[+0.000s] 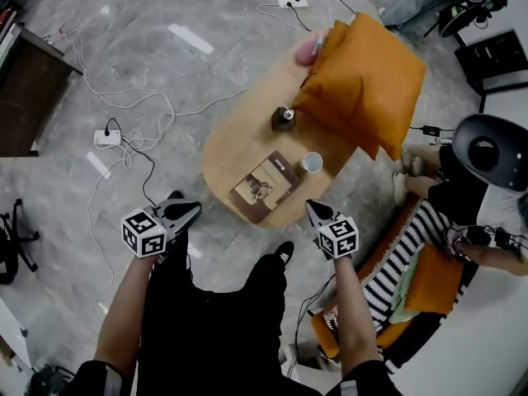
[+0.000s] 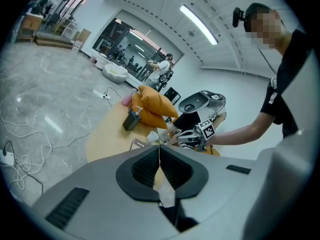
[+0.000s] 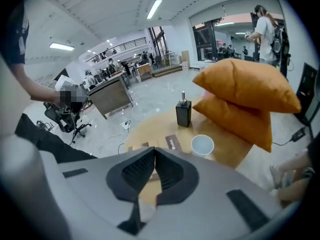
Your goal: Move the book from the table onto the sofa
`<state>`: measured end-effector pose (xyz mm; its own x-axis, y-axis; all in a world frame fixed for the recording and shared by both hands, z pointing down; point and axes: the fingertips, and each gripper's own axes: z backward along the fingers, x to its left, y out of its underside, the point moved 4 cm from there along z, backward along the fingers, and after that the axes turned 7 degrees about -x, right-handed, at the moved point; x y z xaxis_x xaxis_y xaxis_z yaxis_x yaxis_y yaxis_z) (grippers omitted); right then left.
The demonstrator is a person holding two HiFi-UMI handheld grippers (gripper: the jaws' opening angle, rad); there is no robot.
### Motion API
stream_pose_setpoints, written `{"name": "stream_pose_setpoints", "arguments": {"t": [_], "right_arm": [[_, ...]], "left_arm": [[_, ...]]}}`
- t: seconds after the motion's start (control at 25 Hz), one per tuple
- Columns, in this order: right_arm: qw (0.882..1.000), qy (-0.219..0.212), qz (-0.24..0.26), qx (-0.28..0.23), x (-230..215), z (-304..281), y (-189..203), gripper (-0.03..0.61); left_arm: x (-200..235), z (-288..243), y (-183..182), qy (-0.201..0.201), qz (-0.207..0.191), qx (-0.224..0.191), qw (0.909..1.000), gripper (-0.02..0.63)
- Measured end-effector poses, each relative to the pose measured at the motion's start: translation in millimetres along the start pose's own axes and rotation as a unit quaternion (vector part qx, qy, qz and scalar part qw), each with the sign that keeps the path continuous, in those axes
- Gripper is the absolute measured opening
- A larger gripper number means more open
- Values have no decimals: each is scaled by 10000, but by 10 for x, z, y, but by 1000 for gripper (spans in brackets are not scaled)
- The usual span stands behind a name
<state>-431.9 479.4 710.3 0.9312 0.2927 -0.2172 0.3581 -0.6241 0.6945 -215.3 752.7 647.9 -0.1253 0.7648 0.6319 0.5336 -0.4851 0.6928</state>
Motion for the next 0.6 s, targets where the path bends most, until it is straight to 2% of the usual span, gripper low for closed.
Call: {"name": "stream_pose_setpoints", "arguments": {"t": [0.08,0.24,0.32,0.4,0.52,0.6], "right_arm": [[9999,-118,11,89,-113,-173,139,11],[9996,-177,-10,199,-297,-530,363,66],[9995,-215,-52,207,-339,-676,488,97],[9994,-197,-216,193,-400,-788,641,141],[9979,-168,-608,116,-514,-947,837,247],[9964,-156,-839,5,-575,-1061,913,287]], "left_arm": [[148,-67,163,49,77,8,10000,12],[581,-247,471,-103,-70,63,9999,12],[746,-356,647,-71,40,86,9999,12],[857,-485,806,154,350,8,9993,12],[961,-663,1002,460,946,-271,9941,25],[1034,-744,1117,480,1222,-399,9905,93]]}}
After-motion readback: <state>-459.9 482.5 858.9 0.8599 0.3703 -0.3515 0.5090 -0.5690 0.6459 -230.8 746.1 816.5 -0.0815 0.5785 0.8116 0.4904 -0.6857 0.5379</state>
